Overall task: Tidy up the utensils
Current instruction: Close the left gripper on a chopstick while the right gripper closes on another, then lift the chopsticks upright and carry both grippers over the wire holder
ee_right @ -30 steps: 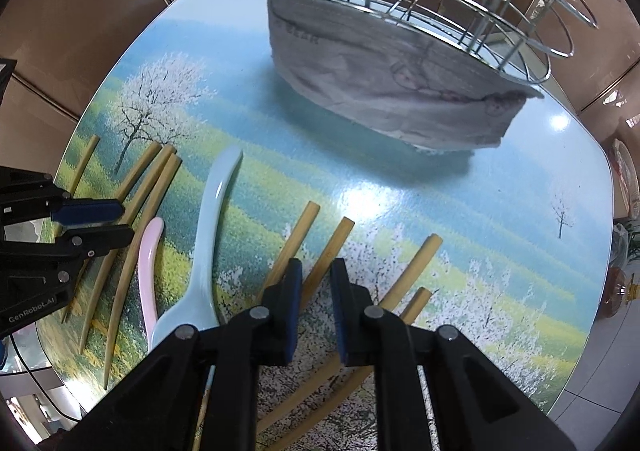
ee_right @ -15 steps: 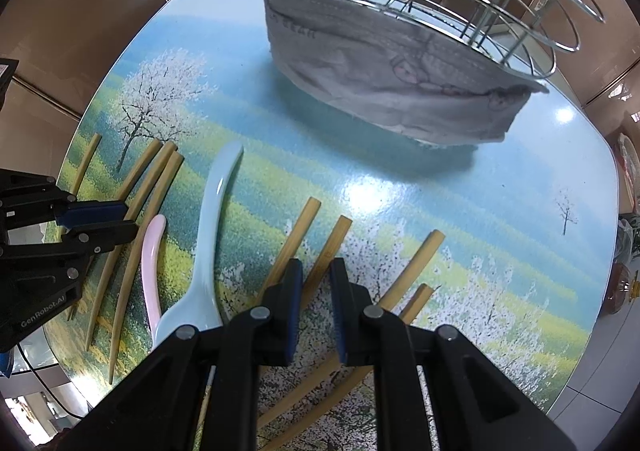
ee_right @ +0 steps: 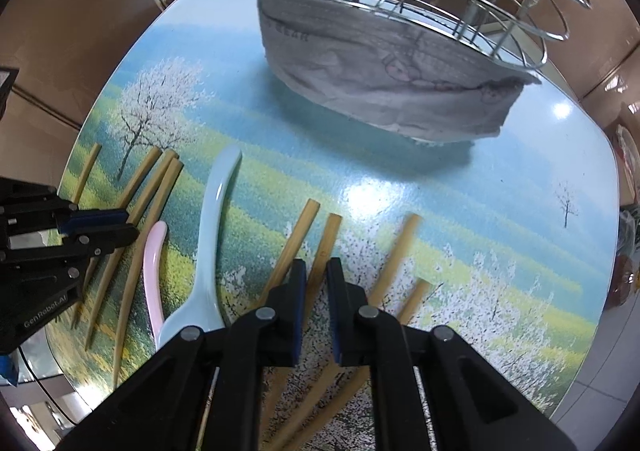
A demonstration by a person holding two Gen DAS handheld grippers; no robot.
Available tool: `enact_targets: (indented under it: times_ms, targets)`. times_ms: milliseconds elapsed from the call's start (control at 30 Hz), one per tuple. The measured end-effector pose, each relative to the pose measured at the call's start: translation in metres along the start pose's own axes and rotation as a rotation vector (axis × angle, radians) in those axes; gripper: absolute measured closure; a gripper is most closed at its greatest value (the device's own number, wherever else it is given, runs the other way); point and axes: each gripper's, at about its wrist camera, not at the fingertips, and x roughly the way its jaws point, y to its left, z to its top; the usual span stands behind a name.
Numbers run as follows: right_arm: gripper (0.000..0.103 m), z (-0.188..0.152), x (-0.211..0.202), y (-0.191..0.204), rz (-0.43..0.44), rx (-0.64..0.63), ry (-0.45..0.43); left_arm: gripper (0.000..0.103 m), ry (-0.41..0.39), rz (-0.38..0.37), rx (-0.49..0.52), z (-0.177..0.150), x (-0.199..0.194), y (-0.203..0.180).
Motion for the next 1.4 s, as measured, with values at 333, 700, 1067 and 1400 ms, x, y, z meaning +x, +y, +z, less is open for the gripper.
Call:
enact_targets:
  times_ms: [333, 700, 1067, 1400]
  targets:
    - [0.096, -0.026, -0.016, -0.01, 0.069, 0.053, -0.039, 0.097, -0.044, -0.014, -0.046, -0.018, -0.011, 0.016]
    - [0.097, -0.074, -0.082, -0.014, 0.169, 0.081, -0.224, 0.097, -0.189, -0.069, -0.099, -0.065, -0.07, 0.038]
    - [0.097, -0.12, -0.167, 0.005, 0.199, 0.082, -0.417, 0.097, -0.353, -0.131, -0.129, -0.112, -0.137, 0.033]
    - [0.097, -0.122, -0.264, 0.023, 0.174, 0.05, -0.632, 0.097, -0.605, -0.23, -0.158, -0.116, -0.231, 0.012]
